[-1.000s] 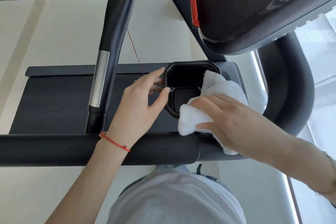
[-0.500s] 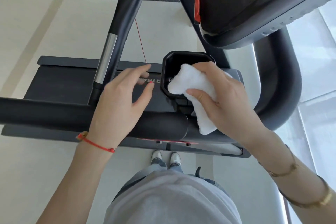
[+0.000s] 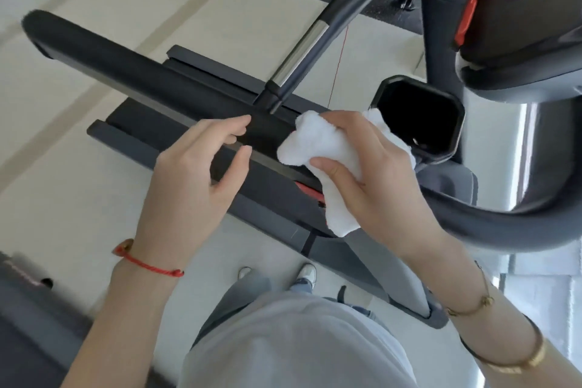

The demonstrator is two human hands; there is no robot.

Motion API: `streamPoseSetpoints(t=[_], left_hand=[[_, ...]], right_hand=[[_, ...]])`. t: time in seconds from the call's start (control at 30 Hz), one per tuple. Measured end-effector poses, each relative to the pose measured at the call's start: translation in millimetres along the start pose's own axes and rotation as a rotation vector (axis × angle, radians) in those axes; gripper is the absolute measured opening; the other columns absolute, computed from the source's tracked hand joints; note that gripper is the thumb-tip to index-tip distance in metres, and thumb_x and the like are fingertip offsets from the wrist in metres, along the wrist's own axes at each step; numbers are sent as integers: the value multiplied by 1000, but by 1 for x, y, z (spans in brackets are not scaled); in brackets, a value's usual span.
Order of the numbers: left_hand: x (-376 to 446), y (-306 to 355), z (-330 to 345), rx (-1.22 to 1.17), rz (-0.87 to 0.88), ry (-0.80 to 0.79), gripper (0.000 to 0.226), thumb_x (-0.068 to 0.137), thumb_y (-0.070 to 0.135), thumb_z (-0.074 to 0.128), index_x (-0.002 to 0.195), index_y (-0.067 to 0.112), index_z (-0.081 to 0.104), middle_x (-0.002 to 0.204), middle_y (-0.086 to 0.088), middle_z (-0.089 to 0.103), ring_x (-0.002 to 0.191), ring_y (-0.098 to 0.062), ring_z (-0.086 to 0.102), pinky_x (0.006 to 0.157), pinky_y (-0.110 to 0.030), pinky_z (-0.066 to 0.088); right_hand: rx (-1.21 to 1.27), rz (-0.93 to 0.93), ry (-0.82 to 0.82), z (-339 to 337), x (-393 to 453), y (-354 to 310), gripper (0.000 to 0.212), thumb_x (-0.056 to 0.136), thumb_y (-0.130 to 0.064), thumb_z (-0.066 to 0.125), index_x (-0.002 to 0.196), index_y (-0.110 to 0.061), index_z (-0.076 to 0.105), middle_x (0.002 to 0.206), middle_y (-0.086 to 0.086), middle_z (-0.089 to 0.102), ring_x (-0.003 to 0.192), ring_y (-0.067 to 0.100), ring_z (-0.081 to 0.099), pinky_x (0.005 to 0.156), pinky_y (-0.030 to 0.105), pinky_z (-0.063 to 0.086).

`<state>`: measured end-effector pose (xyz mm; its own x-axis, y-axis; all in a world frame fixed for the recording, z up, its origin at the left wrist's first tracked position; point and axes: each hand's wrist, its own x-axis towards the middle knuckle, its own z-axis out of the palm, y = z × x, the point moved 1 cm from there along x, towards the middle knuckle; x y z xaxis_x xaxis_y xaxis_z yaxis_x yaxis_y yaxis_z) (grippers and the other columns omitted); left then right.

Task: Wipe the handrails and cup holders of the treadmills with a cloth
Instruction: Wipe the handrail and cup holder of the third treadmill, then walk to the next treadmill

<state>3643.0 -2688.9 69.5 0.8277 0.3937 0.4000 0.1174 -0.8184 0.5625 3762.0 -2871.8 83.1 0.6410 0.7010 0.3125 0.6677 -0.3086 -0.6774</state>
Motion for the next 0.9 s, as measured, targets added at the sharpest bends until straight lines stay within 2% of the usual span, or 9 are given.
streamPoseSetpoints(t=[0.1,0.23,0.47,0.67,0.83,0.9], left_hand=[[-29,-19,-19,45,-89,36,31,96,21,59,126,14,63,114,4,66,102,-7,63,89,-15,50],[-71,-49,-45,99,-194,107,29,97,20,59,125,15,63,111,4,67,99,-9,63,89,-24,50],[-148,-99,-99,127,-392,170,29,95,13,61,124,12,63,112,0,66,100,-13,63,90,-34,50],[-202,-141,-157,169,-566,176,31,94,16,62,125,15,63,113,5,66,102,-10,62,92,-17,44],[-234,-174,-197,197,-635,210,30,94,14,63,124,13,64,113,4,67,101,-14,64,90,-35,52],[-243,-188,-210,200,-674,233,30,93,14,63,123,13,65,112,3,66,101,-15,64,89,-39,53]], right_hand=[[14,-57,-89,27,3,-16,30,95,-18,61,123,-9,54,111,-4,59,100,5,50,89,5,33],[25,-103,-179,65,9,-39,32,96,-20,59,126,-10,53,111,-5,57,101,11,52,88,9,36],[106,-94,-394,156,6,-85,29,96,-22,59,123,-17,52,109,-10,57,95,1,49,84,4,35],[159,-102,-476,233,-4,-133,29,97,-23,58,125,-20,52,113,-13,58,97,2,52,84,13,41],[136,-116,-508,283,-3,-166,29,97,-23,58,124,-17,53,111,-12,57,95,2,49,82,7,38],[121,-118,-538,300,2,-177,29,97,-23,58,125,-18,52,110,-13,56,94,1,49,81,9,39]])
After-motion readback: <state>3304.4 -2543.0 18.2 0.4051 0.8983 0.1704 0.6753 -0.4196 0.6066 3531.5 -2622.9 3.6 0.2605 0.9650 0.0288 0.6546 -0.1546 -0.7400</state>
